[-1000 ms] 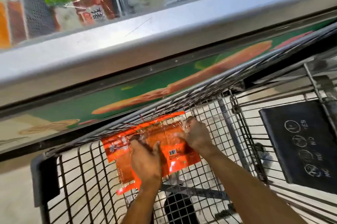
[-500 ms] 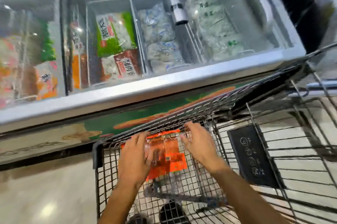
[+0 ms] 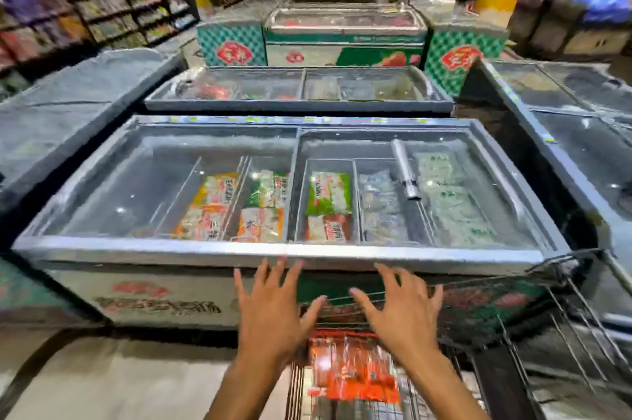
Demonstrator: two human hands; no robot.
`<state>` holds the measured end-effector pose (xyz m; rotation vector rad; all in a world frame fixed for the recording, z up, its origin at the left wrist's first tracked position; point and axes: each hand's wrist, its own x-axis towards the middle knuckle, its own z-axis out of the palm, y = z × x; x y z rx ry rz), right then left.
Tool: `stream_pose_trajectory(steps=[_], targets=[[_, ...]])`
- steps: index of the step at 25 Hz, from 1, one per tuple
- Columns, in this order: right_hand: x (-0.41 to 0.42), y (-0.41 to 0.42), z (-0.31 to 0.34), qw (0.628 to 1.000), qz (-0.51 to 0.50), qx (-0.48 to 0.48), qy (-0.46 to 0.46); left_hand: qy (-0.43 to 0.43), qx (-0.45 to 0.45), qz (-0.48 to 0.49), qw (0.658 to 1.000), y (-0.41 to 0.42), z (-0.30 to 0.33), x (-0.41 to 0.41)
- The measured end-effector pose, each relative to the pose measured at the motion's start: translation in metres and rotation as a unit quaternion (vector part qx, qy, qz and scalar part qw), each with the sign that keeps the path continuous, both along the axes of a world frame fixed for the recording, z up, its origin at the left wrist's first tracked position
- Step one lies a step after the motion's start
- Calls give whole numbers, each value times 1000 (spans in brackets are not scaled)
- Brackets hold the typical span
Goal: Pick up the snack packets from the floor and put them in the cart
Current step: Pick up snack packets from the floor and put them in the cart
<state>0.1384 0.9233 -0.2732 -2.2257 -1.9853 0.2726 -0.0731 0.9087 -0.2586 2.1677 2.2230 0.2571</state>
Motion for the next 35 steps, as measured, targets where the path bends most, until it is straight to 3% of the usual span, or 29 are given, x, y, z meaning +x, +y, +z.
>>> stream_pose_trajectory(steps=[6,15,22,29,35], targets=[[-116,-89,77,989,137,45,26,-7,27,182,983,-171,77,-135],[-298,-159,112,948,315,26,43,16,4,364,931,-337,96,-281],[-462,-176,106,878,476,38,40,29,2,532,846,-429,76,-369],[-621,-273,70,795,605,29,40,39,16,668,743,-549,58,-437],[-750,-364,45,739,673,22,34,11,12,712,702,-632,27,-535]])
